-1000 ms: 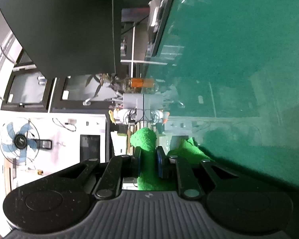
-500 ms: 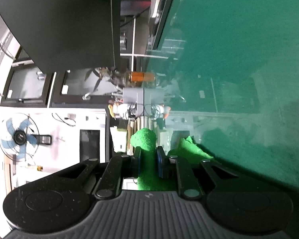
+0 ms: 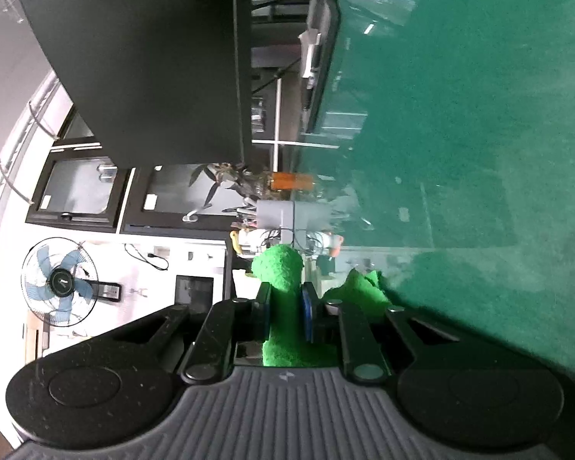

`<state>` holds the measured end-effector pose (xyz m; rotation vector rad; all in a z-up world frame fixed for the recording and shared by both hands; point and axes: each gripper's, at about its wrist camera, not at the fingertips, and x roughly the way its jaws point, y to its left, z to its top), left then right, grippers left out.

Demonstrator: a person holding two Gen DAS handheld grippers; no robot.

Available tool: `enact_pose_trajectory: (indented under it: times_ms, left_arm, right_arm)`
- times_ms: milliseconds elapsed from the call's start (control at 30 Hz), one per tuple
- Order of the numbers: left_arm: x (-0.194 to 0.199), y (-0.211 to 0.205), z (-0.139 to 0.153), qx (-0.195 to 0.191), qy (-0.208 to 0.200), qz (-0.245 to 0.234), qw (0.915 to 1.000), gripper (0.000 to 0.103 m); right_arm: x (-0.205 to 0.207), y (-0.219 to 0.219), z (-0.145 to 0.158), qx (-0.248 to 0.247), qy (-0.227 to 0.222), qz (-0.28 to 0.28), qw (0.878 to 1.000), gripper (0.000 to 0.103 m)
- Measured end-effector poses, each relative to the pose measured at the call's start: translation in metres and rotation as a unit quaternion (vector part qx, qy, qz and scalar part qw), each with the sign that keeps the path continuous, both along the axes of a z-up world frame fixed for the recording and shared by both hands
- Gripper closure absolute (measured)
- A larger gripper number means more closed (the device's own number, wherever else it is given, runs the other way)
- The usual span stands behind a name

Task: Clean bowl
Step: 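Open the left tool and release the white bowl rim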

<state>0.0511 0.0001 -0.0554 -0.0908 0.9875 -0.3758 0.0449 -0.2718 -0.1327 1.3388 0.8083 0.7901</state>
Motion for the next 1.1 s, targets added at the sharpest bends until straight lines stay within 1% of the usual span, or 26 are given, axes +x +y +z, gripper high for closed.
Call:
enact_pose_trajectory:
  times_ms: [67, 100, 133, 200, 233, 300, 433, 533, 633, 733, 833, 867, 933, 1000, 1100]
  left_arm:
    - [0.000, -0.001, 0.001, 0.002, 0.000, 0.000, 1.0000, 0.054]
    - [0.000, -0.002, 0.001, 0.003, 0.001, 0.001, 1.0000, 0.042]
    - [0.000, -0.003, 0.000, 0.007, 0.003, 0.005, 1.0000, 0.020]
    - [0.001, -0.004, -0.001, 0.019, 0.008, 0.013, 0.9997, 0.003]
    - [0.001, -0.004, -0.003, 0.031, 0.011, 0.022, 0.9992, 0.003]
    - [0.000, -0.003, -0.003, 0.032, 0.013, 0.031, 0.9989, 0.001]
    - [-0.001, -0.001, -0.003, 0.033, 0.015, 0.047, 0.9982, 0.001]
    - [-0.003, -0.002, -0.003, 0.041, 0.013, 0.051, 0.9978, 0.001]
    - [-0.003, -0.006, -0.003, 0.056, 0.009, 0.046, 0.9973, 0.000]
    - [-0.004, -0.014, -0.005, 0.086, 0.004, 0.040, 0.9955, 0.000]
    - [-0.006, -0.010, -0.004, 0.070, 0.004, 0.052, 0.9962, 0.000]
    - [-0.006, -0.007, -0.004, 0.063, 0.005, 0.056, 0.9964, 0.000]
    - [-0.007, -0.003, -0.003, 0.050, 0.006, 0.064, 0.9967, 0.000]
    - [-0.007, 0.002, -0.002, 0.036, 0.007, 0.073, 0.9966, 0.000]
    - [-0.005, 0.008, -0.002, 0.027, 0.012, 0.085, 0.9960, 0.001]
  right_arm:
    - [0.001, 0.001, 0.001, -0.003, -0.017, 0.002, 1.000, 0.086]
    - [0.001, 0.001, 0.001, -0.001, -0.024, 0.000, 1.000, 0.086]
    - [0.001, 0.000, 0.001, -0.001, -0.027, 0.000, 1.000, 0.086]
    - [0.001, 0.000, 0.002, -0.007, -0.038, -0.003, 0.999, 0.086]
    - [0.001, -0.001, 0.002, -0.007, -0.039, -0.003, 0.999, 0.086]
    - [0.002, -0.002, 0.002, -0.007, -0.041, -0.004, 0.999, 0.086]
    - [0.003, -0.003, 0.002, -0.002, -0.041, -0.004, 0.999, 0.086]
    - [0.003, -0.003, 0.002, -0.002, -0.041, -0.004, 0.999, 0.086]
    - [0.004, -0.002, 0.003, -0.002, -0.042, -0.004, 0.999, 0.085]
    - [0.003, -0.002, 0.003, -0.003, -0.043, -0.004, 0.999, 0.085]
    - [0.003, -0.001, 0.004, -0.005, -0.045, -0.003, 0.999, 0.083]
    - [0.003, -0.001, 0.004, -0.005, -0.046, -0.003, 0.999, 0.079]
    - [0.003, 0.000, 0.005, -0.009, -0.049, -0.001, 0.999, 0.076]
    - [0.003, 0.001, 0.006, -0.016, -0.053, 0.000, 0.998, 0.076]
    - [0.002, 0.002, 0.009, -0.030, -0.060, -0.002, 0.998, 0.076]
